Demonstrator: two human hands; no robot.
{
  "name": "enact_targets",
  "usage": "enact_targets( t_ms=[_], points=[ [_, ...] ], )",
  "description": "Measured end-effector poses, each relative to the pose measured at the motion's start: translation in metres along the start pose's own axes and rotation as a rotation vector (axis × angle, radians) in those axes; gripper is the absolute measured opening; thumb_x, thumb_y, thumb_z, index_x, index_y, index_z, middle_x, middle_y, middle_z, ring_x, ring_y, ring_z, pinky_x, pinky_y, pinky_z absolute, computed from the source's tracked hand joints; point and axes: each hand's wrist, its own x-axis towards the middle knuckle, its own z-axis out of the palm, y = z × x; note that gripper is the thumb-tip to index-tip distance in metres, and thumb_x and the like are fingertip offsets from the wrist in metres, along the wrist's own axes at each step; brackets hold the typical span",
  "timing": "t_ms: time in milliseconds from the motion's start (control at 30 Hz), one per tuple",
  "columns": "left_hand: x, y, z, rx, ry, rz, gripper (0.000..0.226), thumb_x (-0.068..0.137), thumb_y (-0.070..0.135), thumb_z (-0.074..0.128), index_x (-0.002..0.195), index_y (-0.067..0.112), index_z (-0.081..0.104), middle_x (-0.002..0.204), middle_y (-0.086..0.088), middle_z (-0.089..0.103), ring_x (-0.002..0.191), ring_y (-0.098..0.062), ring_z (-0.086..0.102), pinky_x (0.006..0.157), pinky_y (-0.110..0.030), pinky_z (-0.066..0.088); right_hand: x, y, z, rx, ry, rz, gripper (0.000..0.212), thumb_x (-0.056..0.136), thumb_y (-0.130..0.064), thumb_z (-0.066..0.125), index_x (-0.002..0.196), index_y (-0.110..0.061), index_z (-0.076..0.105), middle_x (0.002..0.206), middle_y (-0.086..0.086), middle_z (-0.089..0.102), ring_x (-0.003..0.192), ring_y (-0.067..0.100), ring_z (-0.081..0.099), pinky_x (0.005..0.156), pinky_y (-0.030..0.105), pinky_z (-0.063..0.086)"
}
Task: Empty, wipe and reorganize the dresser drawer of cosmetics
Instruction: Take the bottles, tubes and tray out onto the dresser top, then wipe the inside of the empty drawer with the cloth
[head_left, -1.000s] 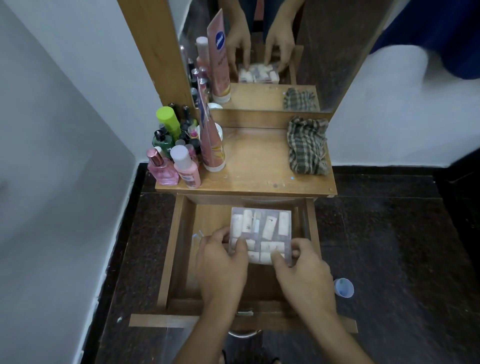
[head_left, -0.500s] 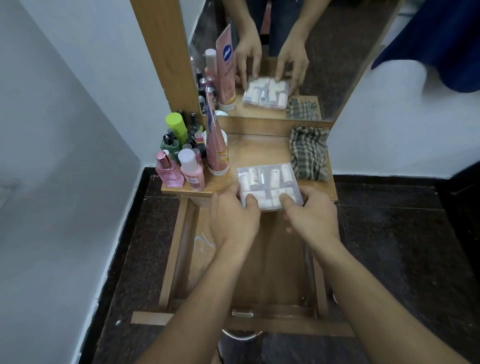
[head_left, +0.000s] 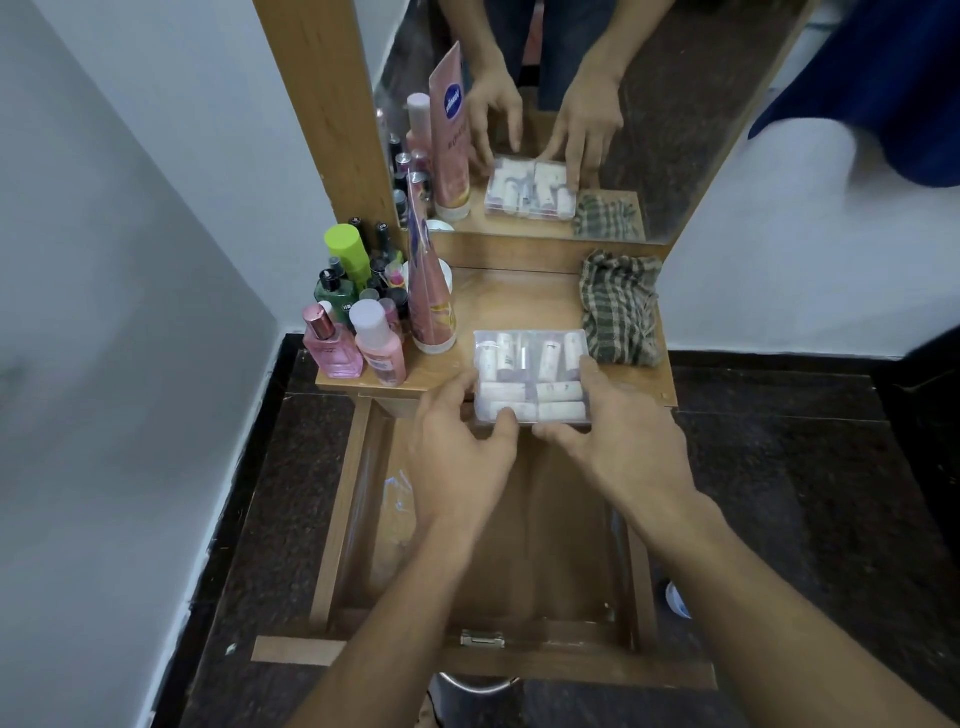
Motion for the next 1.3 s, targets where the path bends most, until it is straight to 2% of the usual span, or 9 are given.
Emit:
enact_targets(
  t_ms=[100,367,867,933,1000,1067,1100,1200,1300],
  points=[
    [0.008,-0.002,0.004,0.093,0.027,0.062,0.051,0.084,0.021,0.076,0.133,0.020,0.066,0.127,0.002,0.067,0.115,-0.017,0.064,0.103,-0.036,0.048,0.008,-0.002,0.000,-0.093,0.024,-0.042,0.084,0.086,-0.073,0.057,0.152,-0.027,0.034,0.120,0.007,0.065,0.108,0.033,0.063,0.077,0.041,0.052],
    [0.029,-0.005,0.017,0.201,0.152,0.117,0.035,0.090,0.027,0.074,0.124,0.019,0.071,0.115,0.001,0.070,0.105,-0.022,0.067,0.088,-0.035,0.048,0.039,-0.014,0.000,-0.189,0.051,-0.107,0.077,0.093,-0.070,0.047,0.156,-0.028,0.034,0.124,0.012,0.059,0.106,0.038,0.063,0.075,0.041,0.050],
    [0.036,0.003,0.027,0.314,0.085,0.137,0.046,0.099,0.019,0.058,0.146,0.017,0.055,0.146,-0.001,0.058,0.134,-0.023,0.050,0.108,-0.033,0.041,0.067,-0.022,-0.011,-0.179,-0.007,-0.064,0.074,0.096,-0.065,0.049,0.157,-0.030,0.028,0.113,0.013,0.067,0.106,0.035,0.064,0.076,0.040,0.049],
    [0.031,0.003,0.025,0.291,0.087,0.147,0.045,0.100,0.018,0.058,0.144,0.014,0.056,0.143,-0.003,0.060,0.132,-0.024,0.053,0.107,-0.035,0.042,0.059,-0.018,-0.012,-0.153,0.090,-0.097,0.068,0.096,-0.061,0.052,0.152,-0.028,0.034,0.108,0.010,0.067,0.100,0.034,0.065,0.072,0.040,0.049],
    [0.023,0.001,0.021,0.239,0.082,0.165,0.043,0.099,0.017,0.059,0.142,0.012,0.058,0.135,-0.005,0.065,0.124,-0.025,0.059,0.103,-0.040,0.047,0.052,-0.011,-0.016,-0.108,0.298,-0.107,0.055,0.096,-0.050,0.055,0.144,-0.025,0.045,0.110,0.010,0.063,0.096,0.034,0.064,0.067,0.038,0.047],
    [0.009,-0.003,0.016,0.195,0.076,0.180,0.041,0.097,0.015,0.062,0.138,0.014,0.062,0.127,-0.004,0.066,0.115,-0.024,0.064,0.099,-0.043,0.050,0.058,0.000,-0.021,-0.086,0.478,-0.057,0.047,0.092,-0.039,0.059,0.133,-0.015,0.056,0.113,0.015,0.058,0.099,0.037,0.059,0.066,0.038,0.043],
    [0.000,-0.007,0.014,0.179,0.071,0.180,0.041,0.096,0.014,0.064,0.136,0.015,0.063,0.125,-0.003,0.066,0.114,-0.024,0.064,0.098,-0.043,0.052,0.064,0.006,-0.024,-0.080,0.484,-0.006,0.047,0.091,-0.036,0.060,0.129,-0.010,0.058,0.116,0.018,0.056,0.104,0.039,0.056,0.070,0.040,0.044],
    [-0.028,-0.014,0.006,0.158,0.044,0.147,0.037,0.094,0.015,0.067,0.132,0.015,0.066,0.118,-0.002,0.066,0.108,-0.023,0.064,0.092,-0.045,0.056,0.083,0.018,-0.029,-0.032,0.263,0.110,0.048,0.093,-0.039,0.060,0.126,-0.004,0.058,0.127,0.021,0.053,0.115,0.041,0.049,0.088,0.046,0.047],
    [-0.053,-0.014,0.002,0.150,0.034,0.146,0.028,0.093,0.017,0.069,0.121,0.016,0.071,0.116,0.003,0.069,0.102,-0.020,0.067,0.086,-0.045,0.058,0.088,0.018,-0.025,-0.049,0.186,0.066,0.043,0.091,-0.034,0.061,0.121,-0.004,0.062,0.128,0.020,0.054,0.114,0.039,0.050,0.087,0.043,0.049]
  ],
)
